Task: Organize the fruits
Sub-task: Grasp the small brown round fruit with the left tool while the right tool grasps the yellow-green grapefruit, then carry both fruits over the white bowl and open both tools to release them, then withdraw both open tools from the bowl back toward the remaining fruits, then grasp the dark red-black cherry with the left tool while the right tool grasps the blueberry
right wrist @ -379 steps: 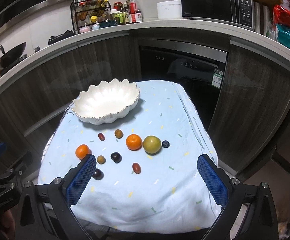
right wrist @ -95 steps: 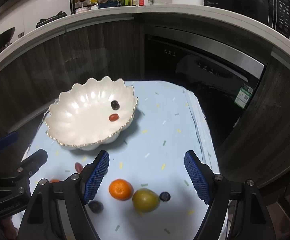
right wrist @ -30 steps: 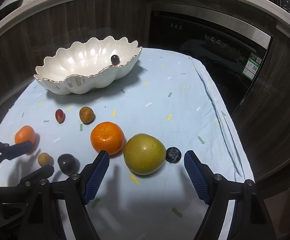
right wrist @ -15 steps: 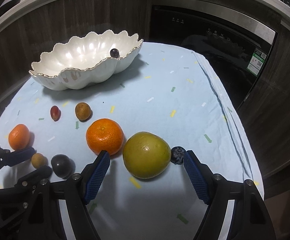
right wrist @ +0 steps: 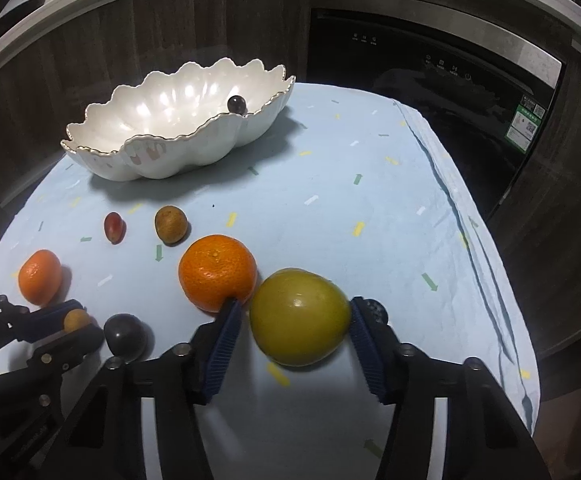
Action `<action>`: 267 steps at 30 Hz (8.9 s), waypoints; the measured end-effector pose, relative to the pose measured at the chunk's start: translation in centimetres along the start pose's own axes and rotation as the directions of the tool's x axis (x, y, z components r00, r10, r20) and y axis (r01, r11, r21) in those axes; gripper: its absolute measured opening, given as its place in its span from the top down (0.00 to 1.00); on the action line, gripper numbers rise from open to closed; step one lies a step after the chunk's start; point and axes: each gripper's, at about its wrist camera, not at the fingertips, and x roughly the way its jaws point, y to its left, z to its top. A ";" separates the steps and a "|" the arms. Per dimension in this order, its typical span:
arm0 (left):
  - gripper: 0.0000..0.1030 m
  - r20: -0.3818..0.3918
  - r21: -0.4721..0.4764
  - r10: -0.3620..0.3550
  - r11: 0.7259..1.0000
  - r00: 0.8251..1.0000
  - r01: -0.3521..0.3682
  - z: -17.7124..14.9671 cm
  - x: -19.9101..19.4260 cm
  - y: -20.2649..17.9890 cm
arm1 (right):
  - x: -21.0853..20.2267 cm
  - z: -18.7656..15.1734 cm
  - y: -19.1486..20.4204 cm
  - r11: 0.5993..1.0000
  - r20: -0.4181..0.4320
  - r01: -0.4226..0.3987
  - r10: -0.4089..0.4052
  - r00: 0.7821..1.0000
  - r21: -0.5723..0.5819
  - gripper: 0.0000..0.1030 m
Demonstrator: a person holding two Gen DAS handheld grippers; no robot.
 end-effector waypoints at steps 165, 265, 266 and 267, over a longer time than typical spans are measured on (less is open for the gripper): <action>0.20 0.089 -0.218 0.168 0.965 0.982 -0.145 9.2 -4.2 9.6 | -3.7 11.2 5.3 0.998 0.131 -0.059 0.057 0.990 0.006 0.17; 0.70 0.049 0.021 -0.029 0.999 0.998 0.028 1.5 1.6 -3.7 | 1.3 -0.7 -4.1 0.998 -0.005 0.015 -0.015 1.000 0.065 0.61; 0.71 0.050 0.023 -0.027 0.999 0.998 0.026 1.5 1.6 -3.8 | 1.3 -0.7 -4.1 0.998 -0.004 0.017 -0.017 1.000 0.064 0.66; 0.72 0.050 0.023 -0.026 0.999 0.998 0.025 1.5 1.6 -3.7 | 1.3 -0.7 -4.1 0.998 -0.003 0.019 -0.019 1.000 0.062 0.68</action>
